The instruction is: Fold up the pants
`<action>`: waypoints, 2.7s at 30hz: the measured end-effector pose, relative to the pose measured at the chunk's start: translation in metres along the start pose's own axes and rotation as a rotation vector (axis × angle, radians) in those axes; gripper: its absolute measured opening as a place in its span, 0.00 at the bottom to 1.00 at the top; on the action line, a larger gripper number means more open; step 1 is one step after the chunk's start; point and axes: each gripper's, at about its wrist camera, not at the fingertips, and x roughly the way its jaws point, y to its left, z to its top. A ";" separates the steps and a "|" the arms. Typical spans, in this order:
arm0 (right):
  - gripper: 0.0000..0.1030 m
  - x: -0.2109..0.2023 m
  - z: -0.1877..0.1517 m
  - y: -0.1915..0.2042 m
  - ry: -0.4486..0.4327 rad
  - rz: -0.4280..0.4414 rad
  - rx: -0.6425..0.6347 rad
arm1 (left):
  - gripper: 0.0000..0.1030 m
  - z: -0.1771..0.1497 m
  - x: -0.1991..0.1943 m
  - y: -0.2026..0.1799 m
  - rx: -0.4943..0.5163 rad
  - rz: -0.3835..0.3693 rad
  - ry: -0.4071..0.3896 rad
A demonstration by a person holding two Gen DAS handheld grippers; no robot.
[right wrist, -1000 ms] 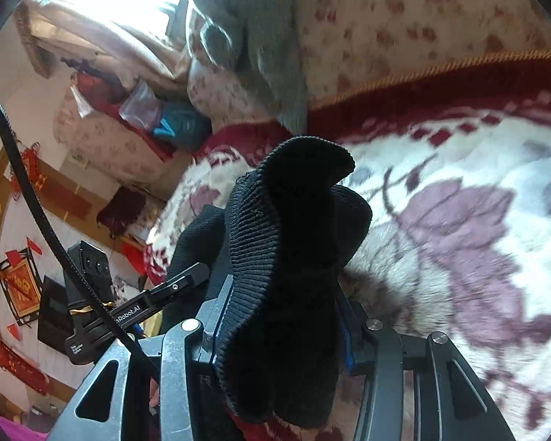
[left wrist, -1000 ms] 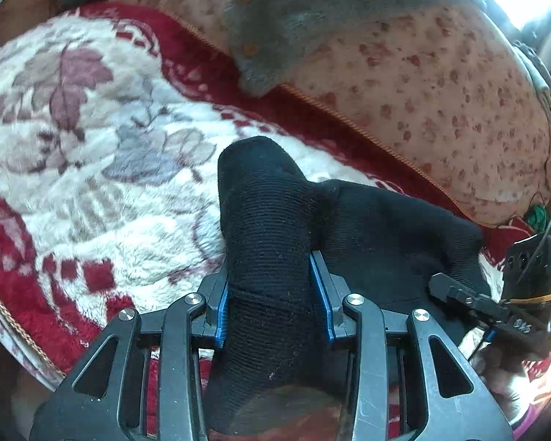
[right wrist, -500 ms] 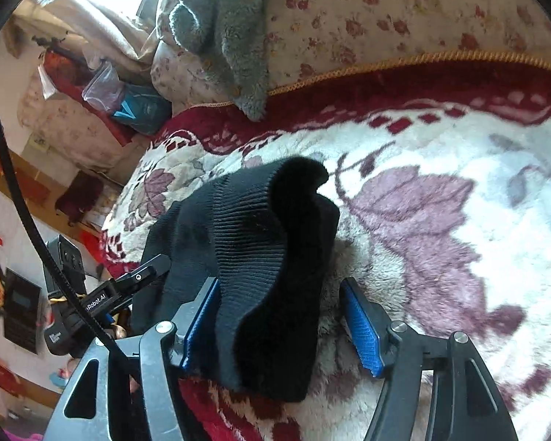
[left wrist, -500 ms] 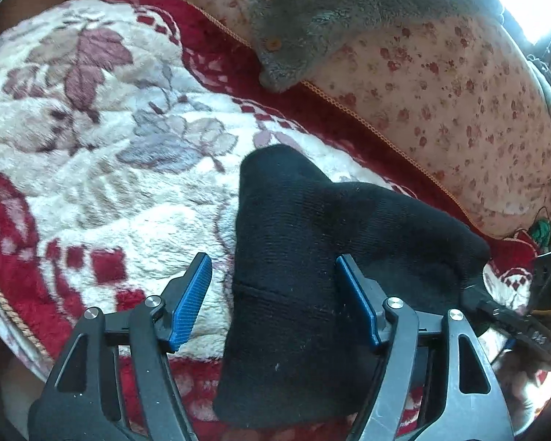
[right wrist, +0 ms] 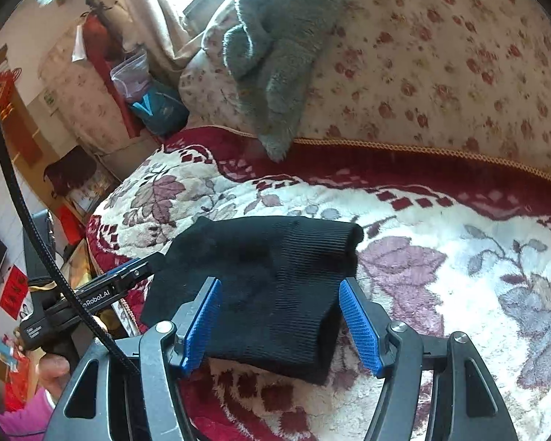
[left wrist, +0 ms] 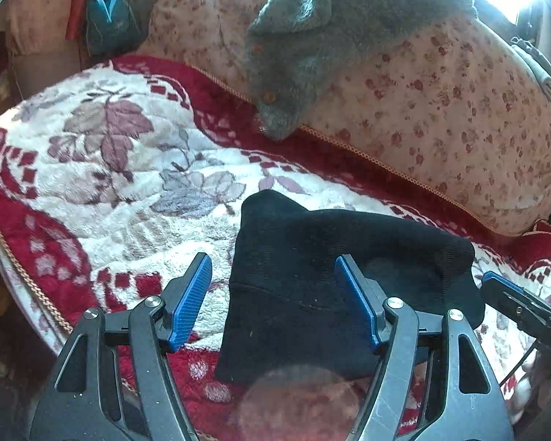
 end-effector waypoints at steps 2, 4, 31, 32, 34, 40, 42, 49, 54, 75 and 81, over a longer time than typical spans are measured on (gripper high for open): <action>0.62 0.000 -0.001 0.005 -0.010 -0.007 -0.009 | 0.68 -0.002 -0.005 -0.002 0.003 0.004 -0.009; 0.62 0.000 -0.003 0.009 -0.020 -0.005 -0.014 | 0.68 -0.004 -0.008 -0.004 0.005 0.015 -0.014; 0.65 0.008 -0.018 0.042 0.008 0.020 -0.118 | 0.68 -0.021 -0.024 -0.016 0.023 0.052 -0.012; 0.65 0.009 -0.018 0.042 0.008 0.019 -0.119 | 0.68 -0.022 -0.023 -0.016 0.022 0.054 -0.011; 0.65 0.010 -0.019 0.042 0.011 0.019 -0.118 | 0.68 -0.023 -0.023 -0.016 0.019 0.054 -0.009; 0.65 0.012 -0.019 0.039 0.016 0.027 -0.111 | 0.68 -0.023 -0.022 -0.015 0.018 0.054 -0.003; 0.66 0.013 -0.019 0.040 0.014 0.026 -0.112 | 0.68 -0.024 -0.022 -0.015 0.017 0.056 -0.003; 0.66 0.016 -0.019 0.041 0.024 0.030 -0.112 | 0.68 -0.023 -0.021 -0.015 0.022 0.060 -0.006; 0.67 0.018 -0.021 0.042 0.029 0.029 -0.118 | 0.68 -0.025 -0.019 -0.012 0.023 0.067 -0.006; 0.67 0.022 -0.023 0.045 0.034 0.027 -0.116 | 0.68 -0.025 -0.017 -0.014 0.051 0.099 -0.013; 0.67 0.023 -0.024 0.046 0.033 0.025 -0.119 | 0.68 -0.025 -0.017 -0.012 0.059 0.111 -0.018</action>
